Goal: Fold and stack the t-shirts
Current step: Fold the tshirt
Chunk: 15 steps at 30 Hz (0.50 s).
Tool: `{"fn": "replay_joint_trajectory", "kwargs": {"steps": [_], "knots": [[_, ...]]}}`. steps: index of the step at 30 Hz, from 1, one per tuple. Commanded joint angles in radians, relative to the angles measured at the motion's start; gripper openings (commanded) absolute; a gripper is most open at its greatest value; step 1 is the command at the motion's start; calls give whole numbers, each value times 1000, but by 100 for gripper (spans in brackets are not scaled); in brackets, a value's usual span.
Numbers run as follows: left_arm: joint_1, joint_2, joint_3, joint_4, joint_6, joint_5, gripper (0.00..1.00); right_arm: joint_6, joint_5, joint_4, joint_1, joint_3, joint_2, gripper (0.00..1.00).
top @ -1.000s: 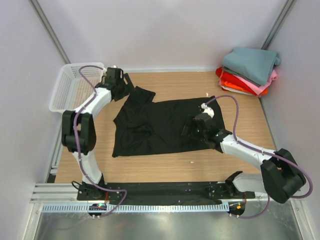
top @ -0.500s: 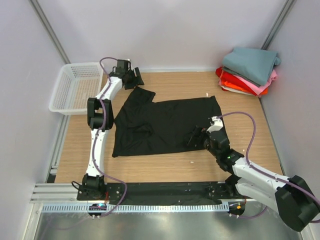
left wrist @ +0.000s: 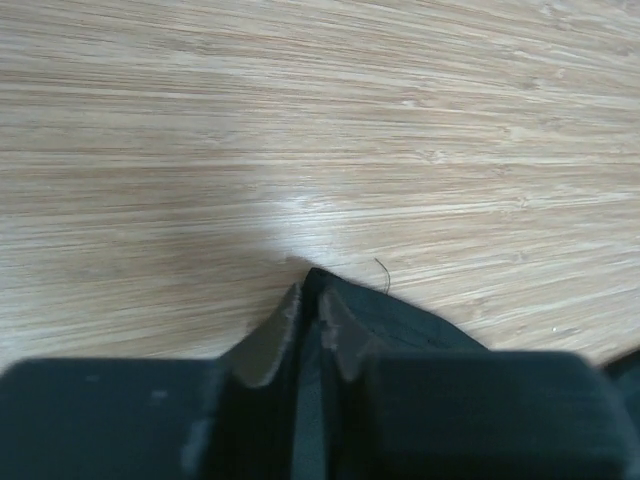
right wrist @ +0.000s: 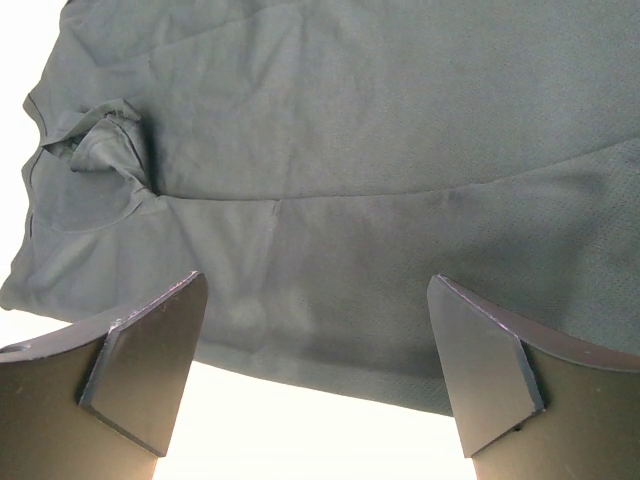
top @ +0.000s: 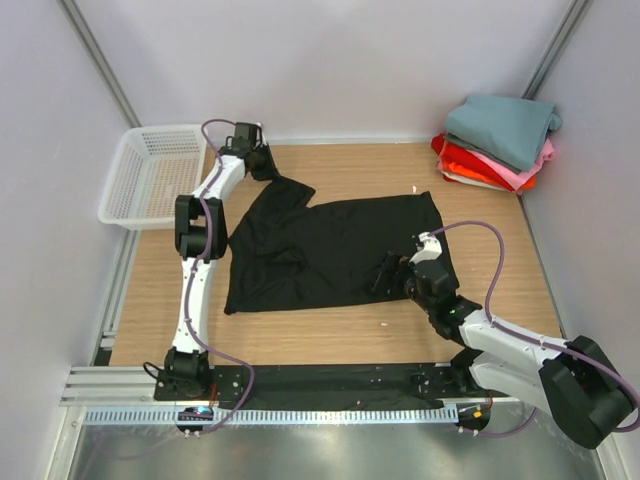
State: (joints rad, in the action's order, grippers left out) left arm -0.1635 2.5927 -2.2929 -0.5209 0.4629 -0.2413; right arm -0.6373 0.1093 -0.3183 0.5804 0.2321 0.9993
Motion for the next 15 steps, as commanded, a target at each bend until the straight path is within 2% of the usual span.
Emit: {"fn": "replay_joint_trajectory", "kwargs": {"steps": [1,2,3,6,9,12,15], "knots": [[-1,-12,15,13,-4,-27,8,2,21,-62,-2,32,-2,98],[-1,-31,21,13,-6,-27,2,4,23,-65,-2,32,-2,98],[-2,-42,24,13,-6,-27,0,2,21,-67,-2,30,-5,98],[-4,-101,50,4,-4,-23,0,1,32,-51,-4,35,-13,98],[-10,-183,61,-54,-13,-4,0,-16,98,50,-4,85,-69,98],[-31,-299,104,-122,-23,58,0,-3,242,139,-4,166,-126,98],[-62,-435,246,-163,2,121,0,40,377,301,-14,347,-62,100]]}}
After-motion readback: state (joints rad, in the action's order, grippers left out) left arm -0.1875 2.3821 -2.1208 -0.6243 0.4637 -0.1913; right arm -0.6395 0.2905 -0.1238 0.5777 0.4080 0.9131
